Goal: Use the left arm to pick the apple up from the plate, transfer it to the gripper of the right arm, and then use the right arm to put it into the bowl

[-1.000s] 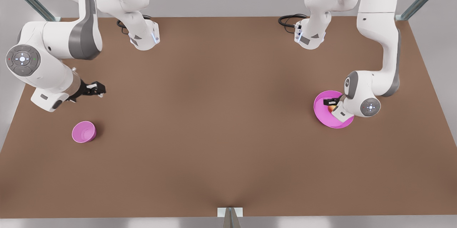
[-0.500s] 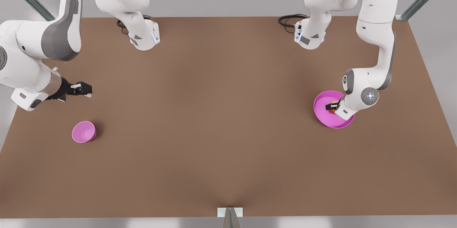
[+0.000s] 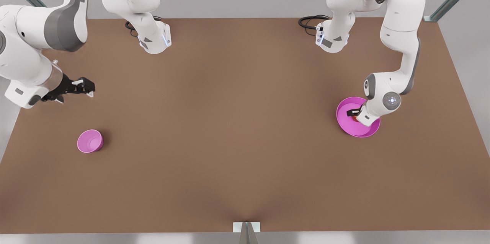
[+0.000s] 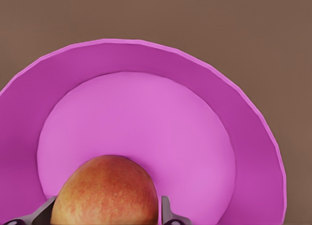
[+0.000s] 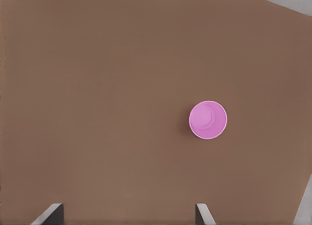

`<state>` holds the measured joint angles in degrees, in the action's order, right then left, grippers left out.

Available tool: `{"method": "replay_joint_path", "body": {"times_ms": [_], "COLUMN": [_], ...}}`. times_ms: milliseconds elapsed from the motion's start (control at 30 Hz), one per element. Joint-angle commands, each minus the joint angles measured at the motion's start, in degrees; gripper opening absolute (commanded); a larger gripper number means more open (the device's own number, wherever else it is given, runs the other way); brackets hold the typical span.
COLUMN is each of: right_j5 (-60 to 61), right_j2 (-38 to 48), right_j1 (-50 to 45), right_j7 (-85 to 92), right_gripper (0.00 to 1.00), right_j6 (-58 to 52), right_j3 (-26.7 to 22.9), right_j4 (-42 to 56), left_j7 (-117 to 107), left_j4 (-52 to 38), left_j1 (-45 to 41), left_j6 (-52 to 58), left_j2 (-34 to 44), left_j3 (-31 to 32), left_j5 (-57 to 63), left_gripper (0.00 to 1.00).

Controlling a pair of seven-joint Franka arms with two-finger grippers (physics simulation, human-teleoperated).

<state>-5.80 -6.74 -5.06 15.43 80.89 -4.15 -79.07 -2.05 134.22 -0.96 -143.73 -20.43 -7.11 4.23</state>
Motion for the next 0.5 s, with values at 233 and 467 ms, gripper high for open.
{"method": "replay_joint_path", "body": {"times_ms": [233, 467], "right_j5": [-0.44, -1.75], "right_j2": [-0.02, -2.31], "right_j1": [2.43, 1.99], "right_j7": [3.12, 4.61], "right_gripper": [1.0, 1.0], "right_j6": [-1.71, -0.48], "right_j3": [-1.03, -0.5], "right_j4": [0.14, 1.46], "left_j7": [0.38, 0.3], "left_j4": [2.63, 2.71], "left_j1": [0.34, 0.34], "left_j6": [-8.05, -5.42], "left_j2": [0.04, -0.23], "left_j3": [-0.09, 0.0], "left_j5": [0.08, 0.08], "left_gripper": [1.0, 1.0]}}
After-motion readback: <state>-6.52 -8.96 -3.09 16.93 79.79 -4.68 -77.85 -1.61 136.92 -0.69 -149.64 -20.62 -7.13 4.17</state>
